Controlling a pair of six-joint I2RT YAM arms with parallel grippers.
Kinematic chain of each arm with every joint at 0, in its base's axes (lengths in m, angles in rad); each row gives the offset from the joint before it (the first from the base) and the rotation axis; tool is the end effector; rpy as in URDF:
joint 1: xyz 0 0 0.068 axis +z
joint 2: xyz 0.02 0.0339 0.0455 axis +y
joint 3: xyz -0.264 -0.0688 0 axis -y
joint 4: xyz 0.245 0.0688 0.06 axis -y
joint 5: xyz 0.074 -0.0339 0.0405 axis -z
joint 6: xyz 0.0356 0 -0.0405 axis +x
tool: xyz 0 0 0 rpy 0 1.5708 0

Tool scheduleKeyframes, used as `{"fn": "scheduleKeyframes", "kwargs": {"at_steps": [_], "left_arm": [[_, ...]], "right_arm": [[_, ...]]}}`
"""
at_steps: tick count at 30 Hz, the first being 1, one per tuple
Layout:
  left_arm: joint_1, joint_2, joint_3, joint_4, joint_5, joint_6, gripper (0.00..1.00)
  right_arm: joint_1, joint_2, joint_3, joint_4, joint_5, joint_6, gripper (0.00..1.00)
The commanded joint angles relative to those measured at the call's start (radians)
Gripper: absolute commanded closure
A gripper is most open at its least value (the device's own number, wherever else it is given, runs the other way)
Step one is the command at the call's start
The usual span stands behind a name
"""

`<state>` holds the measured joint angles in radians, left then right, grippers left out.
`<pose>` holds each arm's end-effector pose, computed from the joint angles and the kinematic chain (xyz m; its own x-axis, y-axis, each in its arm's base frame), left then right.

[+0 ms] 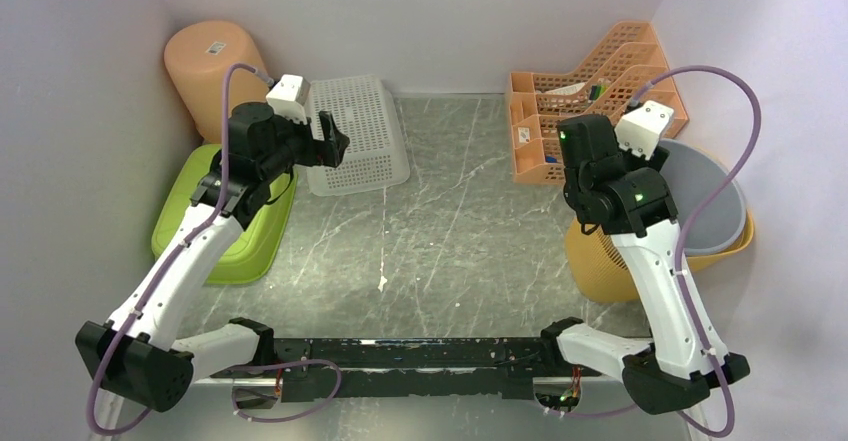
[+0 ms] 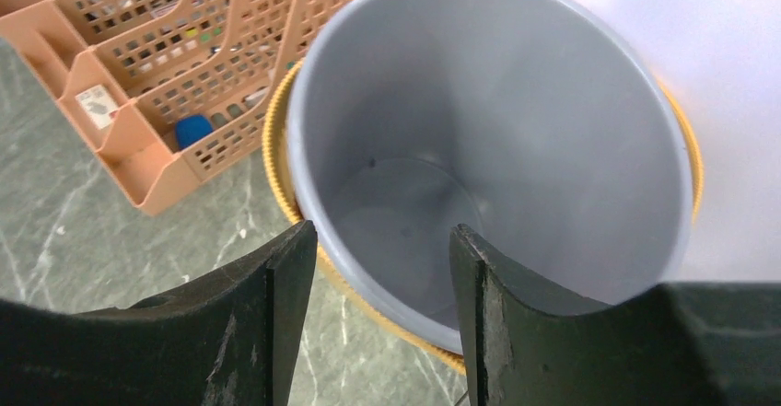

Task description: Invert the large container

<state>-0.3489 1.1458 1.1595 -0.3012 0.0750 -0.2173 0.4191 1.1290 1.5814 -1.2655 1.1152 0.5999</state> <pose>0.2437 -0.0915 0.3863 -0.3483 -0.1021 -0.9318 0.3414 0.9120 -0.2275 0.1618 0.0371 0.4481 -0.3305 0.1247 -0.9355 0.6921 0.7059 -0.1504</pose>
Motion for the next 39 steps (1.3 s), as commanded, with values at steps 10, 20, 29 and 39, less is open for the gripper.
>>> {"fn": "scheduleKeyframes", "kwargs": {"at_steps": [10, 20, 29, 39], "left_arm": [[-0.002, -0.057, -0.033, 0.046, 0.055, -0.014, 0.0], [-0.002, -0.047, -0.03, 0.043, 0.039, -0.005, 0.0], [-0.002, -0.037, -0.034, 0.051, 0.033, -0.008, 0.0], [-0.002, -0.04, -0.031, 0.039, 0.023, 0.002, 0.0]], "right_arm": [[-0.195, -0.057, -0.241, 0.325, -0.131, -0.187, 0.45], [-0.286, -0.069, -0.184, 0.369, -0.23, -0.238, 0.45], [-0.286, -0.07, -0.075, 0.334, -0.303, -0.252, 0.45], [-0.286, -0.078, -0.197, 0.391, -0.362, -0.244, 0.44]]}}
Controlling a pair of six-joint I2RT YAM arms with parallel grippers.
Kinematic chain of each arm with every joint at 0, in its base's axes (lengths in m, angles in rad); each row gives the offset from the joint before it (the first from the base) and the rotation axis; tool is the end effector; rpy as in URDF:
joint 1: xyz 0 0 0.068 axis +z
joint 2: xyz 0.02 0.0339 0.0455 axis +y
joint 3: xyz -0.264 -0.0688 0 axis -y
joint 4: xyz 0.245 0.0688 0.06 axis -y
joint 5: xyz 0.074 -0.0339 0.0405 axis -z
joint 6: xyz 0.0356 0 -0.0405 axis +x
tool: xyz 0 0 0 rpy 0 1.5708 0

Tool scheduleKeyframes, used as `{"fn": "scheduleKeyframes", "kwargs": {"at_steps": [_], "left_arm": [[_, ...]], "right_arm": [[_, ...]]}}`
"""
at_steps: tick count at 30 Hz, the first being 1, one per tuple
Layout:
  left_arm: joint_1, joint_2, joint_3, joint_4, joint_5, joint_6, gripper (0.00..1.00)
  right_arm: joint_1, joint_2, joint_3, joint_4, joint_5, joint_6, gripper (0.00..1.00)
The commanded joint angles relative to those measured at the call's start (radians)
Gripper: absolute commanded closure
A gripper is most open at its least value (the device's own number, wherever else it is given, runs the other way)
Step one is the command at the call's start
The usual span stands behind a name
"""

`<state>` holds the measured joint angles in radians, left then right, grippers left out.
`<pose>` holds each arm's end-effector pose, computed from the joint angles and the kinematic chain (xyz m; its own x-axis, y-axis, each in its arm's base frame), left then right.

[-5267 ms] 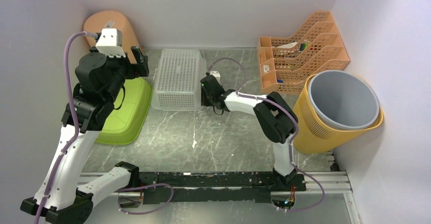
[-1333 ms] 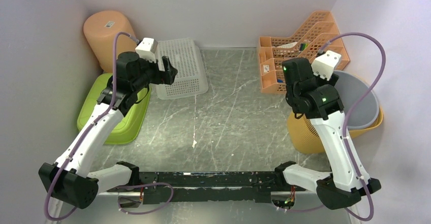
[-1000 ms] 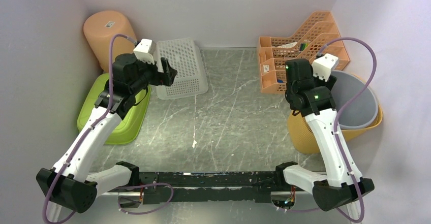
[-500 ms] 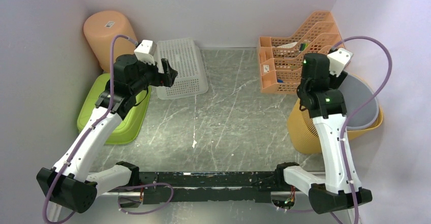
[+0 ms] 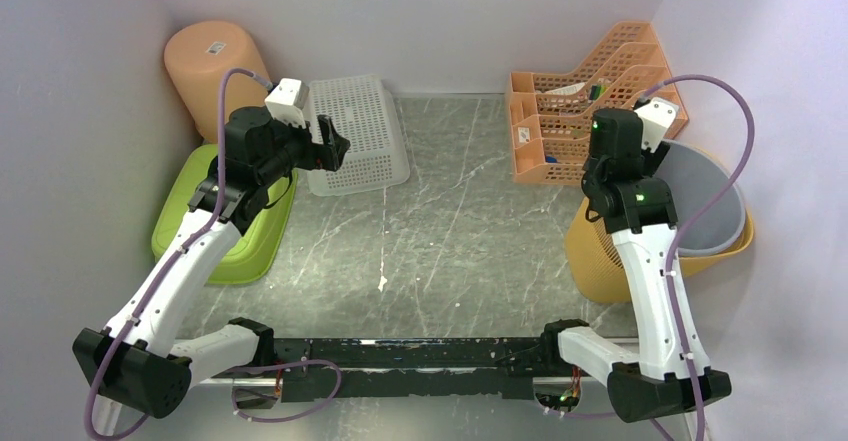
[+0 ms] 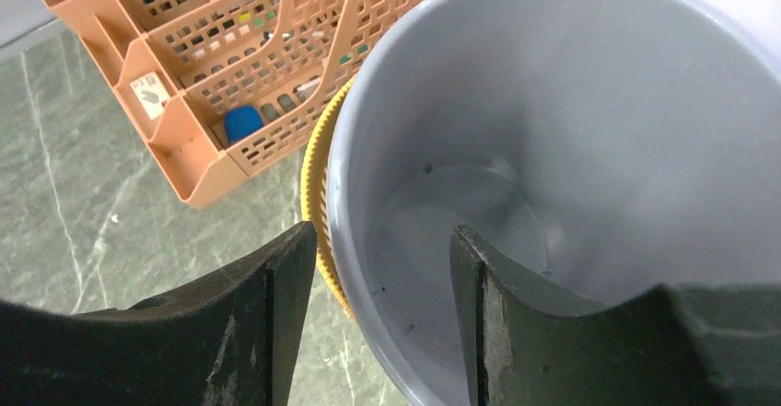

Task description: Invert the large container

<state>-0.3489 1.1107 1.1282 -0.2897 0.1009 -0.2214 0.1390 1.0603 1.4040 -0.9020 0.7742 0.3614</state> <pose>0.2357 -0.0895 0.3849 -0.3412 -0.1084 -0.9337 0.3653 0.9000 -0.2379 0.1875 0.0011 0.4302 -0.3181 0.2108 -0.9243 0.6422 0.7651 -0.0465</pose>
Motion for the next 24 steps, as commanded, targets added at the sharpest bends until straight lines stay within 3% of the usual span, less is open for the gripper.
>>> {"fn": "scheduleKeyframes", "kwargs": {"at_steps": [1, 24], "left_arm": [[-0.002, -0.006, 0.0, 0.028, -0.004, 0.007, 0.0], [-0.002, -0.033, -0.009, 0.02, -0.02, 0.012, 0.0]], "right_arm": [[-0.006, -0.009, -0.023, 0.027, -0.019, -0.006, 0.44], [-0.009, -0.008, -0.154, 0.051, 0.017, -0.019, 0.45]]}}
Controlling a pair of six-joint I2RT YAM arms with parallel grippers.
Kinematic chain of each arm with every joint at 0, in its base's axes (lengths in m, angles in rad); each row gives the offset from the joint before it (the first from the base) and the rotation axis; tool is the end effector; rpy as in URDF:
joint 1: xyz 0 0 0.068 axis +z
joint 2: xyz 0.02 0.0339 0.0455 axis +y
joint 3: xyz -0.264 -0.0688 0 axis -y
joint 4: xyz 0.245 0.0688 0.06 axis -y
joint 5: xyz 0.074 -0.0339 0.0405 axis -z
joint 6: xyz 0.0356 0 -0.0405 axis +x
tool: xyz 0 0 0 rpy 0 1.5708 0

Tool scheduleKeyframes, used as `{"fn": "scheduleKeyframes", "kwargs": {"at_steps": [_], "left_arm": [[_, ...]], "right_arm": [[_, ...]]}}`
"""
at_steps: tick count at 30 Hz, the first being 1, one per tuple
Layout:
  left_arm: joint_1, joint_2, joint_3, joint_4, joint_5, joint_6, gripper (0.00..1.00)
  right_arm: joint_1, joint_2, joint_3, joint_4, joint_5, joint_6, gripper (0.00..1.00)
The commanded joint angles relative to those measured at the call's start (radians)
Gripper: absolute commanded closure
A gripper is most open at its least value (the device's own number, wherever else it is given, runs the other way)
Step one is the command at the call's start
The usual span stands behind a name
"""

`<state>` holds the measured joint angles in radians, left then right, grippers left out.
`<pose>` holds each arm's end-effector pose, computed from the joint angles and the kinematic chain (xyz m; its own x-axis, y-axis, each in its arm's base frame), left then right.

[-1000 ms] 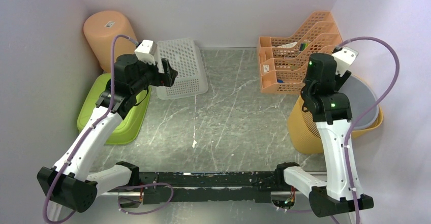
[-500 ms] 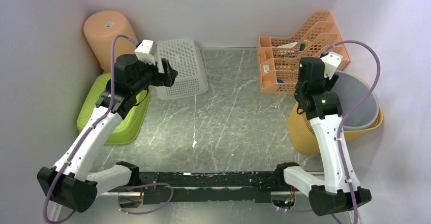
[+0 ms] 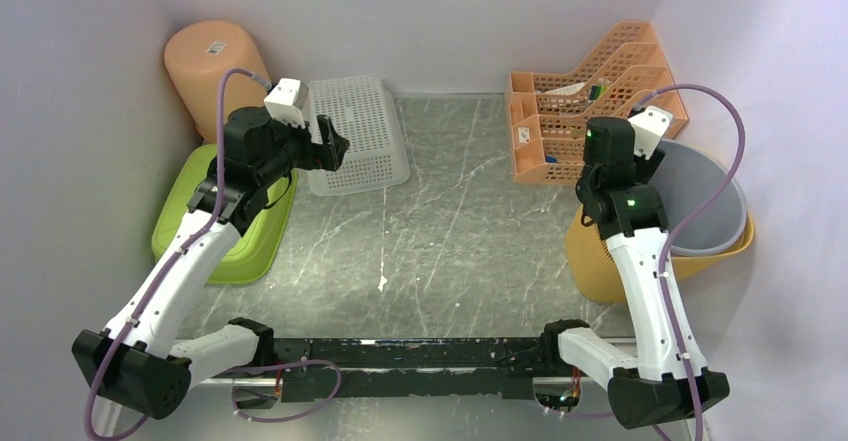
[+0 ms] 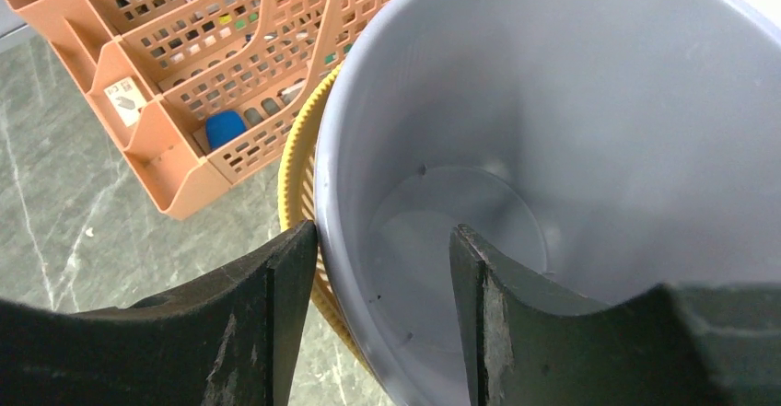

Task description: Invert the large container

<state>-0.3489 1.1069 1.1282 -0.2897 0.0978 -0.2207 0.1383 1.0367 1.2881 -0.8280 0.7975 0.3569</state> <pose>0.2347 -0.0891 0.3858 -0.3370 -0.1092 -0.9351 0.3638 0.9010 -0.2363 0.1926 0.0011 0.4059 -0.3320 0.2002 -0.9218 0.6552 0.7520 -0.0727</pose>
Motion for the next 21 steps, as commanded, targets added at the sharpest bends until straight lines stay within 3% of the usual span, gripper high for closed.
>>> {"fn": "scheduleKeyframes", "kwargs": {"at_steps": [1, 11, 14, 19, 21], "left_arm": [[-0.002, -0.034, -0.011, 0.02, -0.02, 0.012, 0.0], [-0.002, -0.057, 0.002, 0.01, -0.031, 0.012, 0.0], [-0.002, -0.064, -0.004, 0.015, -0.035, 0.011, 0.0], [-0.002, -0.063, -0.005, 0.018, -0.034, 0.003, 0.0], [-0.002, -0.062, -0.007, 0.021, -0.031, 0.0, 0.0]], "right_arm": [[-0.008, 0.016, -0.051, -0.011, -0.009, -0.016, 0.45], [-0.041, 0.049, -0.071, 0.004, -0.081, -0.021, 0.48], [-0.042, 0.03, -0.066, 0.014, -0.071, -0.036, 0.58], [-0.042, 0.016, -0.042, 0.015, -0.072, -0.044, 0.94], [-0.041, 0.016, -0.023, 0.011, -0.066, -0.048, 1.0]]}}
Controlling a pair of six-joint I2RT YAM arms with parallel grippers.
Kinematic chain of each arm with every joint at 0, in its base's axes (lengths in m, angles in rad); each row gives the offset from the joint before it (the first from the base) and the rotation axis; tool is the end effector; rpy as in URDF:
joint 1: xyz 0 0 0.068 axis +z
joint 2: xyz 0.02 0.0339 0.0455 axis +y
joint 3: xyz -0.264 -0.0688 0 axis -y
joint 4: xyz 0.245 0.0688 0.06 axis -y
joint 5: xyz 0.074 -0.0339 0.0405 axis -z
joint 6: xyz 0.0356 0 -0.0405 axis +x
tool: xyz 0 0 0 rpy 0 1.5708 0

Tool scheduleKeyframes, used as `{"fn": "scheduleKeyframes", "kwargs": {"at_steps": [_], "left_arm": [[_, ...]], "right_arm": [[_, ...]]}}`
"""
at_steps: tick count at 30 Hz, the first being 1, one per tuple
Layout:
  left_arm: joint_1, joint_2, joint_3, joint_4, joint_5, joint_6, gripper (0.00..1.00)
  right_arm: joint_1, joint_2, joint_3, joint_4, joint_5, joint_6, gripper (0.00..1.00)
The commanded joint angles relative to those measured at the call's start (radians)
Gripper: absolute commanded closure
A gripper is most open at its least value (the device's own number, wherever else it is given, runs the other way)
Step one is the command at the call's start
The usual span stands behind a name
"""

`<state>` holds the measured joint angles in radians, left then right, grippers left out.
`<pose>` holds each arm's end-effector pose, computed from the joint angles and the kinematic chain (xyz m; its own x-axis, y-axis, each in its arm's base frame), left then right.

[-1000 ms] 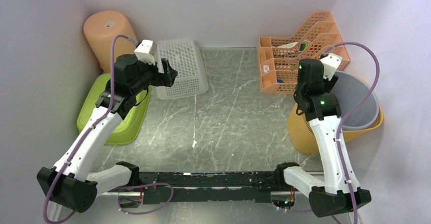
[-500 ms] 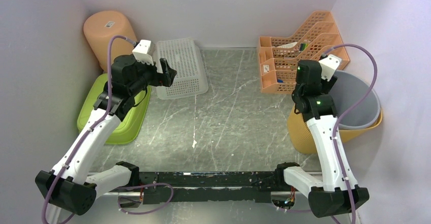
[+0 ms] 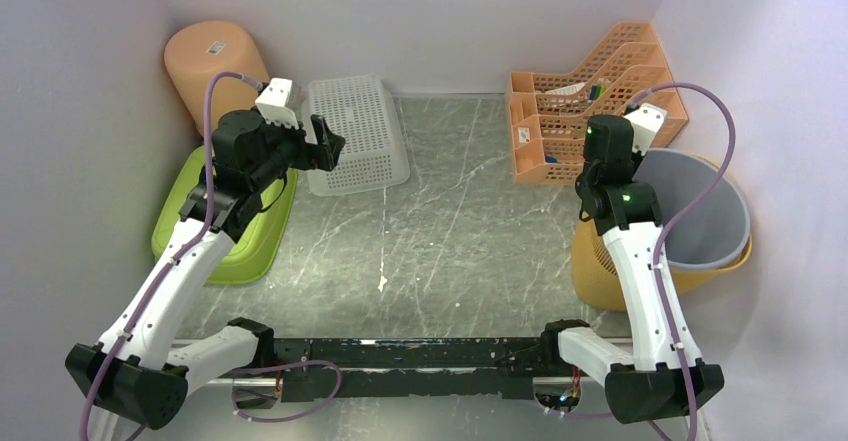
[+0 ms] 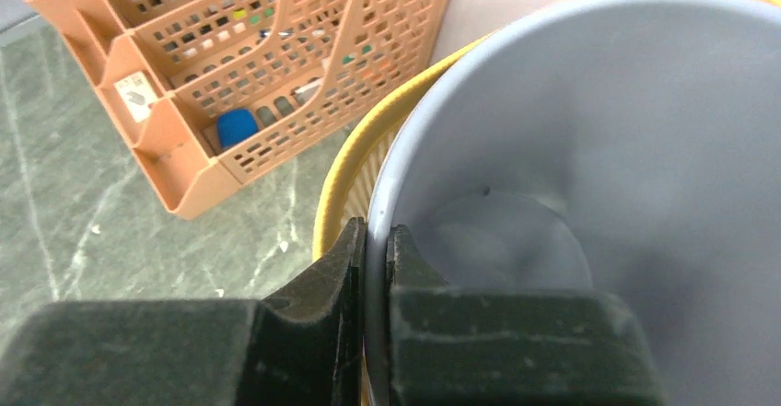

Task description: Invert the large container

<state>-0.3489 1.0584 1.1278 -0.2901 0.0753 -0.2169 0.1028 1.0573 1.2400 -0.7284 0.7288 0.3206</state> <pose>0.2224 -0.0838 0.3965 -0.2891 -0.1232 -0.9493 0.3560 0.9067 -0.2261 0.2076 -0.0024 0.3948 -0.3357 0.2017 -0.9201 0.6274 0.7765 -0.0587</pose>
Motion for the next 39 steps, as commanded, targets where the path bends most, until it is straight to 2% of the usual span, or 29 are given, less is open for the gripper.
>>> {"fn": "scheduleKeyframes", "kwargs": {"at_steps": [1, 6, 16, 24, 34, 39], "left_arm": [[-0.002, -0.014, -0.006, 0.023, -0.011, -0.003, 0.0], [-0.002, -0.013, 0.002, 0.022, -0.016, -0.005, 0.0], [-0.002, -0.018, 0.033, 0.012, -0.008, -0.009, 0.0], [-0.002, -0.022, 0.037, 0.024, 0.011, -0.02, 0.0], [-0.002, -0.026, 0.032, 0.033, 0.01, -0.028, 0.0], [-0.002, -0.032, 0.032, 0.03, 0.002, -0.023, 0.0]], "right_arm": [[-0.007, -0.005, 0.035, -0.092, 0.009, -0.014, 1.0], [-0.007, -0.012, 0.152, -0.125, 0.03, -0.018, 1.0], [-0.006, 0.043, 0.617, -0.235, 0.012, -0.021, 1.0], [-0.005, 0.021, 0.862, -0.156, -0.054, -0.085, 1.0], [-0.006, -0.034, 0.93, -0.017, -0.1, -0.143, 1.0], [-0.006, -0.081, 0.874, 0.073, -0.25, -0.099, 1.0]]}}
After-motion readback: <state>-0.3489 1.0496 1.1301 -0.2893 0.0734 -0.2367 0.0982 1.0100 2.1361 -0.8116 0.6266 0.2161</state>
